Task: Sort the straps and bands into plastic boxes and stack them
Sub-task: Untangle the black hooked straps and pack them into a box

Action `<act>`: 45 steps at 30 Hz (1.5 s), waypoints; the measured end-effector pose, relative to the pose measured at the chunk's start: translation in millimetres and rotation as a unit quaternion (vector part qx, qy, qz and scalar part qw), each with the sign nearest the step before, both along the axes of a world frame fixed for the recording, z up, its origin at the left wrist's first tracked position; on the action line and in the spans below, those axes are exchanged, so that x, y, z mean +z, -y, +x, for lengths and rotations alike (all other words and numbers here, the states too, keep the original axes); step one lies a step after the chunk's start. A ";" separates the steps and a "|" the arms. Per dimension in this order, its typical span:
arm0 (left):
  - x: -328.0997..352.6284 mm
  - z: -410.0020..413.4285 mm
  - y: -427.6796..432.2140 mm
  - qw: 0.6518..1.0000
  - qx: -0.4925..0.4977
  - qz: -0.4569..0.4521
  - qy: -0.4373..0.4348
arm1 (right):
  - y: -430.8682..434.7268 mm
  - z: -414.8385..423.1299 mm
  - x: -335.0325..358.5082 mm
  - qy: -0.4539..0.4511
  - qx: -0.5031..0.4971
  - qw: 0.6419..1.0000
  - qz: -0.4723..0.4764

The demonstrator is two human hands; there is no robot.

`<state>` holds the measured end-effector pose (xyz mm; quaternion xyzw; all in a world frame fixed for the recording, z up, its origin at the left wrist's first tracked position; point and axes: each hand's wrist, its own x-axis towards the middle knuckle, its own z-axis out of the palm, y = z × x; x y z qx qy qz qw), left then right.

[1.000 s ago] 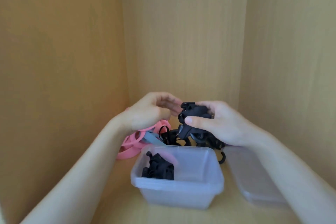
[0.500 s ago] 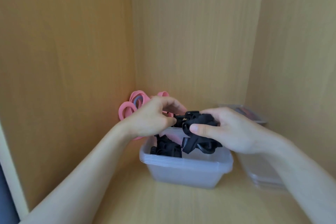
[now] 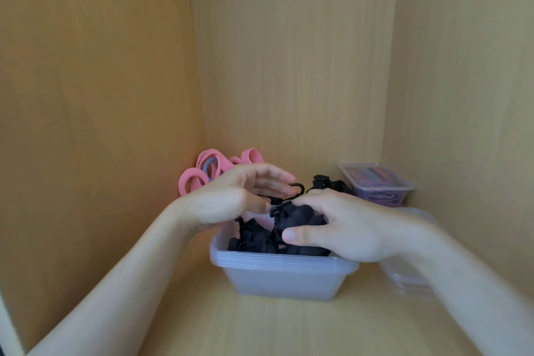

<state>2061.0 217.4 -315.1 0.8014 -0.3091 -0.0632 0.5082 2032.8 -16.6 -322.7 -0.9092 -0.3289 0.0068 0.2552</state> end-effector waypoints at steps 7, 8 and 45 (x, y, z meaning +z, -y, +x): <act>-2.0 -3.2 3.1 1.000 -0.004 -0.017 0.001 | 4.2 -1.6 2.4 0.032 -0.026 0.995 -0.095; -2.2 -4.1 4.2 1.000 -0.008 -0.010 0.004 | 4.5 -2.3 3.0 0.034 -0.030 0.993 -0.106; -6.2 -21.3 29.5 0.948 0.176 0.207 0.164 | 7.5 11.9 6.8 0.016 -0.068 0.997 -0.042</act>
